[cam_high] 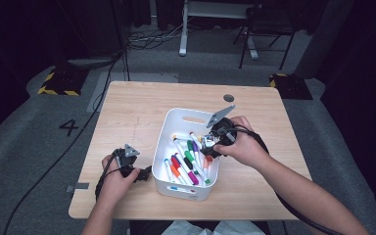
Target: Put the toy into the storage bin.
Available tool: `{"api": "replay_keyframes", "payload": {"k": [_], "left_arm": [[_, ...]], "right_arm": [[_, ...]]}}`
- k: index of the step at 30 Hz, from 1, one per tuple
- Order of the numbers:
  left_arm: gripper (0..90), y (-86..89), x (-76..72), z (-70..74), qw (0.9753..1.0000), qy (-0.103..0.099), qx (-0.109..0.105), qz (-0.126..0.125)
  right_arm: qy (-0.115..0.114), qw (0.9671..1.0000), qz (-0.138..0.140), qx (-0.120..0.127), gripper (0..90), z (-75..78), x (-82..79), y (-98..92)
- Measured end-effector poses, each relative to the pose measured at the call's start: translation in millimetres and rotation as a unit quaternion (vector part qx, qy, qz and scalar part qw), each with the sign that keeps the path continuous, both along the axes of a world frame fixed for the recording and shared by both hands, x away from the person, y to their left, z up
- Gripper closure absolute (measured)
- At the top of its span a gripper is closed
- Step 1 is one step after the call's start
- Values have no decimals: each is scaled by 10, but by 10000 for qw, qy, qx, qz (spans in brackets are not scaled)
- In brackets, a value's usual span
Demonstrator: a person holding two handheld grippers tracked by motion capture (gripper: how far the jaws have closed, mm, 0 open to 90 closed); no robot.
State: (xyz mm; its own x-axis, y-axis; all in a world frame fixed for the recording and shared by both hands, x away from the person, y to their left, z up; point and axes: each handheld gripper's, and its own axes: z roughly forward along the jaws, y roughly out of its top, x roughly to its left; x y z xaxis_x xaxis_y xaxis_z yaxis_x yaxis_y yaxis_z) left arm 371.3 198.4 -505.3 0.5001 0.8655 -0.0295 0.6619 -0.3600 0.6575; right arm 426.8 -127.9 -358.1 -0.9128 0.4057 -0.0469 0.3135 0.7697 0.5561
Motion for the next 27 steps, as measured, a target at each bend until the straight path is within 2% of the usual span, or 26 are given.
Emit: {"api": "replay_keyframes", "payload": {"k": [1, 2, 3, 4, 6, 8, 15, 16, 17, 18, 19, 20, 21, 22, 25, 27], "left_arm": [[4, 0, 0, 0, 10000, -1, -1, 2], [4, 0, 0, 0, 10000, 2, -3, 0], [4, 0, 0, 0, 10000, 2, -3, 0], [4, 0, 0, 0, 10000, -5, 6, 2], [4, -1, 0, -1, 10000, -8, -6, 11], [4, -1, 0, -1, 10000, -1, -11, 7], [4, 0, -1, 0, 10000, 1, 0, 0], [4, 1, 0, 1, 10000, -11, 19, 5], [4, 1, 0, 1, 10000, -13, 20, 7], [4, 1, 0, 1, 10000, -7, 9, 4], [4, 0, -1, 0, 10000, -5, 8, 4], [4, 0, -1, 0, 10000, -5, 8, 4], [4, 0, -1, 1, 10000, -11, 15, 9], [4, 1, -2, 1, 10000, -13, 20, 9], [4, 3, -2, 5, 10000, -17, 37, 15], [4, 1, -2, 2, 10000, -17, 24, 16]], "right_arm": [[-44, 10000, 45, -63, 242, -7, 10, 14], [7, 9998, 41, -172, 242, -8, 10, 37], [7, 9998, 41, -172, 242, -8, 10, 37], [81, 9995, 61, -311, 242, -20, 14, 65], [78, 9993, 70, -363, 242, -28, 14, 80], [83, 9984, 97, -547, 241, -40, 10, 121], [113, 9964, 186, -825, 241, -63, 13, 172], [212, 9956, 168, -902, 241, -67, -1, 190], [141, 9953, 226, -932, 242, -73, 12, 193], [183, 9949, 226, -965, 242, -77, 8, 199], [209, 9947, 212, -987, 259, -79, 4, 202], [164, 9949, 273, -954, 386, -81, 13, 200], [164, 9949, 273, -954, 386, -81, 13, 200], [207, 9953, 344, -885, 470, -69, 18, 189], [194, 9955, 329, -871, 438, -58, 20, 176], [192, 9966, 342, -728, 417, -28, 11, 145]]}}
